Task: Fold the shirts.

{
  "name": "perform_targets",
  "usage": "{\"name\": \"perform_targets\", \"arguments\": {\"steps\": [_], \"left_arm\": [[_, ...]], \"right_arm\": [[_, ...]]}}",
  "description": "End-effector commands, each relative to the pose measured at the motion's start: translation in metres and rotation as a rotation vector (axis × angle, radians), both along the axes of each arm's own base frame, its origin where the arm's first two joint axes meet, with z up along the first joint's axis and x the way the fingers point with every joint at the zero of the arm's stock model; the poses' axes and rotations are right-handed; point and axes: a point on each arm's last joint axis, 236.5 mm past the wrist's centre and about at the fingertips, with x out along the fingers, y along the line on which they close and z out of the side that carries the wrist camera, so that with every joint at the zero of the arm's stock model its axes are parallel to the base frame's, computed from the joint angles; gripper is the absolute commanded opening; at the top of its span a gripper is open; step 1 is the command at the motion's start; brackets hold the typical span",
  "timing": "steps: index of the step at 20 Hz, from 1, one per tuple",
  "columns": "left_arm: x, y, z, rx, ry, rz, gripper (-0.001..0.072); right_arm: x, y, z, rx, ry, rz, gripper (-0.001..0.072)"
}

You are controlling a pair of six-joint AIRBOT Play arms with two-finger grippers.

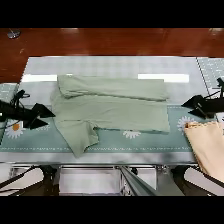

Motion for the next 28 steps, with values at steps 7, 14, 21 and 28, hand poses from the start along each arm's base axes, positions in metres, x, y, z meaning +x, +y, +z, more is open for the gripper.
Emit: {"name": "perform_targets", "arguments": {"steps": [7, 14, 21, 28], "left_arm": [[-0.016, -0.05, -0.026, -0.059, -0.077, 0.136, 0.0706], [-0.021, -0.092, -0.027, -0.065, -0.114, -0.066, 0.043], [-0.026, -0.094, -0.016, -0.097, -0.149, -0.156, 0.0022], [-0.026, -0.094, -0.017, -0.097, -0.148, -0.155, 0.0022]], "right_arm": [[-0.026, 0.044, -0.01, 0.143, -0.069, -0.066, 0.0624], [-0.038, 0.034, -0.023, 0.085, -0.005, -0.066, 0.0624], [-0.084, 0.042, -0.043, 0.064, 0.202, -0.02, 0.0624], [-0.075, 0.08, -0.059, 0.085, 0.229, 0.07, 0.0624]]}}
